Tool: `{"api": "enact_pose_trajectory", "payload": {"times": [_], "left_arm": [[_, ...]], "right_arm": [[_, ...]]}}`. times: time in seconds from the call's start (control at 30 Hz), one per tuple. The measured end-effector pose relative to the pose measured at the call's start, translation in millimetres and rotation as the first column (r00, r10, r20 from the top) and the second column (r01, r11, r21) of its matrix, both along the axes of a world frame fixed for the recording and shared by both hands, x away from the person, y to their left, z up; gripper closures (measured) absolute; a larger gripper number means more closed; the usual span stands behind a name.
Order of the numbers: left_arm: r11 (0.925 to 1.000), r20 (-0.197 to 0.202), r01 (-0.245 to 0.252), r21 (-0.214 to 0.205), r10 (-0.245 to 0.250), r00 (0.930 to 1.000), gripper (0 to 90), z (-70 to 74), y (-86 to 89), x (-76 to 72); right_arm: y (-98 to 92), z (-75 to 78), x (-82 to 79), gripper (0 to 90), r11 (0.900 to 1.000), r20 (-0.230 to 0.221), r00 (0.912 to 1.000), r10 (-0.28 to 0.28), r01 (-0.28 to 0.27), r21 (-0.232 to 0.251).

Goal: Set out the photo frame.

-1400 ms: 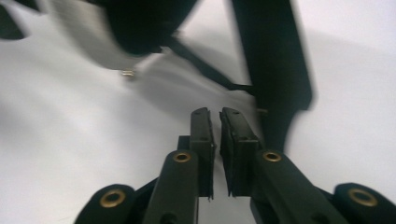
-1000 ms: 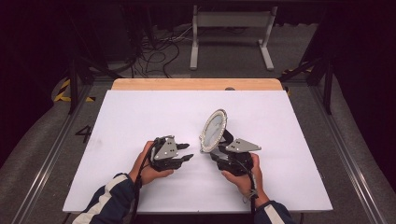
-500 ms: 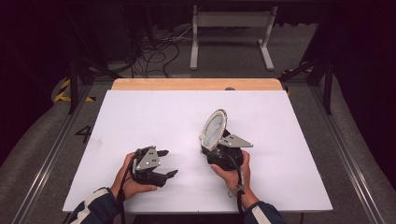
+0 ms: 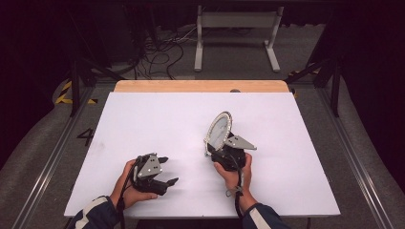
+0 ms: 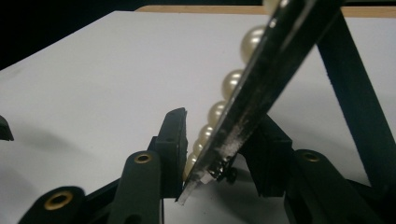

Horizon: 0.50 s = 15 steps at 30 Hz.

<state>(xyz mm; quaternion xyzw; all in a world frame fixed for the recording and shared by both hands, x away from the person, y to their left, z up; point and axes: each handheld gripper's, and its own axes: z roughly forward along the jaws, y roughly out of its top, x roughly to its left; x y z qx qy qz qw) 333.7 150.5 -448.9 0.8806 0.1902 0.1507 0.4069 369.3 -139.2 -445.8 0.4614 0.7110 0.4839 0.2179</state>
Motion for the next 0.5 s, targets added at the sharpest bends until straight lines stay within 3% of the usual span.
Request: {"api": "enact_pose_trajectory", "payload": {"times": [0.17, 0.3, 0.5], "left_arm": [[1.0000, 0.000, 0.001, 0.005, -0.001, 1.0000, 22.9, -0.5, 0.0, 0.6], [0.9999, -0.004, 0.003, 0.012, -0.003, 1.0000, 22.8, -2.5, -1.4, 0.7], [0.9998, -0.001, 0.011, 0.019, -0.011, 0.9999, 22.5, -2.3, -2.6, 0.1]], "right_arm": [[-3.2, 1.0, -0.1, 63.0, 0.9998, -0.017, 0.9996, 0.021, -0.021, -0.002], [-10.3, 0.2, -1.0, 66.2, 0.9983, -0.053, 0.9971, 0.055, -0.054, 0.024], [-15.7, 2.9, -4.5, 67.6, 0.9963, -0.062, 0.9943, 0.086, -0.086, 0.003]]}}
